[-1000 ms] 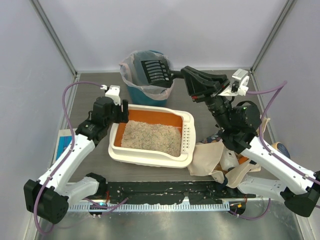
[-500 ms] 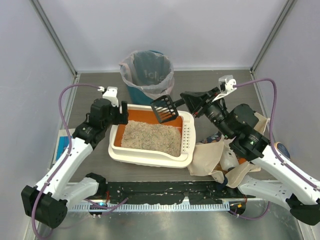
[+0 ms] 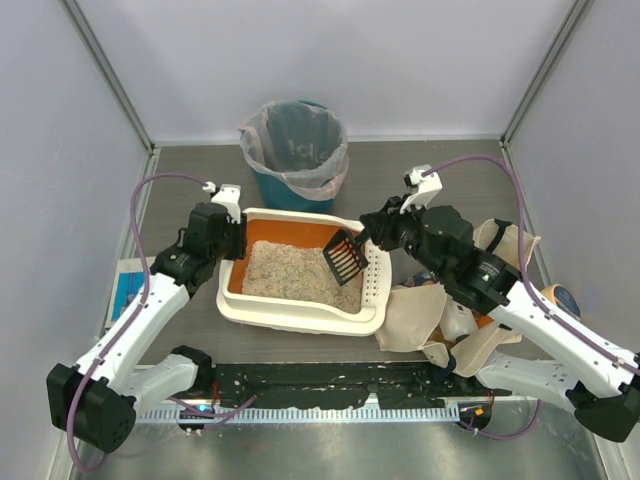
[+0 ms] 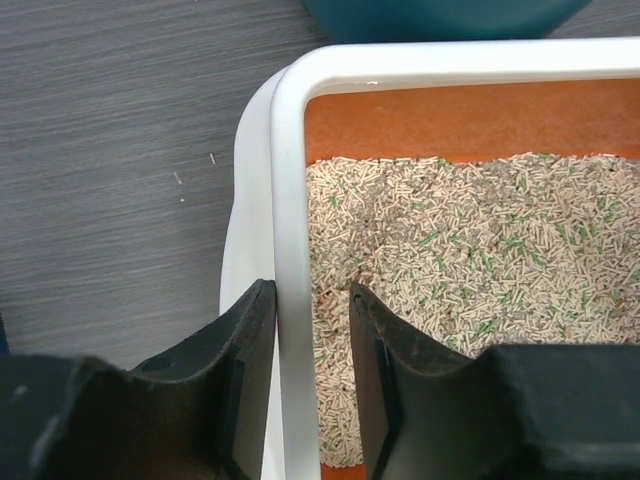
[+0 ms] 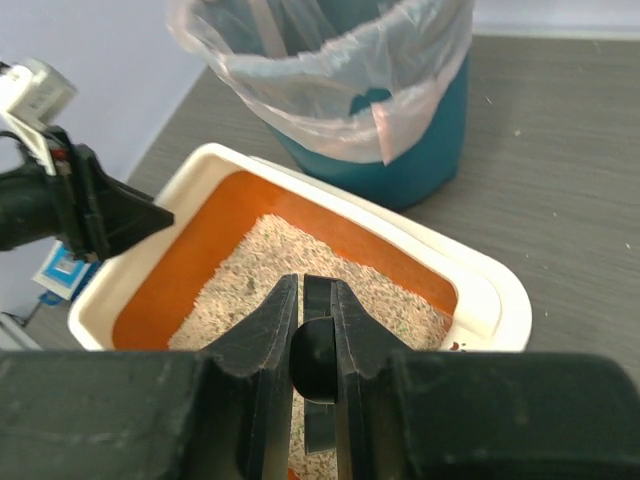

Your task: Clean the litter box

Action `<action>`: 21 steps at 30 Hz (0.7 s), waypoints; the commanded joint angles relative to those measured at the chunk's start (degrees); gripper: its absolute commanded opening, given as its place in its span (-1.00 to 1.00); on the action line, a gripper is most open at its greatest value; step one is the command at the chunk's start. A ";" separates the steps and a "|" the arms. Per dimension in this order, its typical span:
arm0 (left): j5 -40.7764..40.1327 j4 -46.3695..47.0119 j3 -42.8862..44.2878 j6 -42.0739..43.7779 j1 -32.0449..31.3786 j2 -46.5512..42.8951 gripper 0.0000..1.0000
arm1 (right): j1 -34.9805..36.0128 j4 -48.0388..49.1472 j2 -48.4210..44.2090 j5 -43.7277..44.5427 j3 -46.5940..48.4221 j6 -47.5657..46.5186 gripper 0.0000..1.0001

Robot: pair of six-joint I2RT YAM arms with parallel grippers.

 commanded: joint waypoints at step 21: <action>3.00 0.04 0.80 0.15 -0.30 2.80 -0.78 | 0.20 5.56 7.86 11.18 -12.28 7.33 -0.98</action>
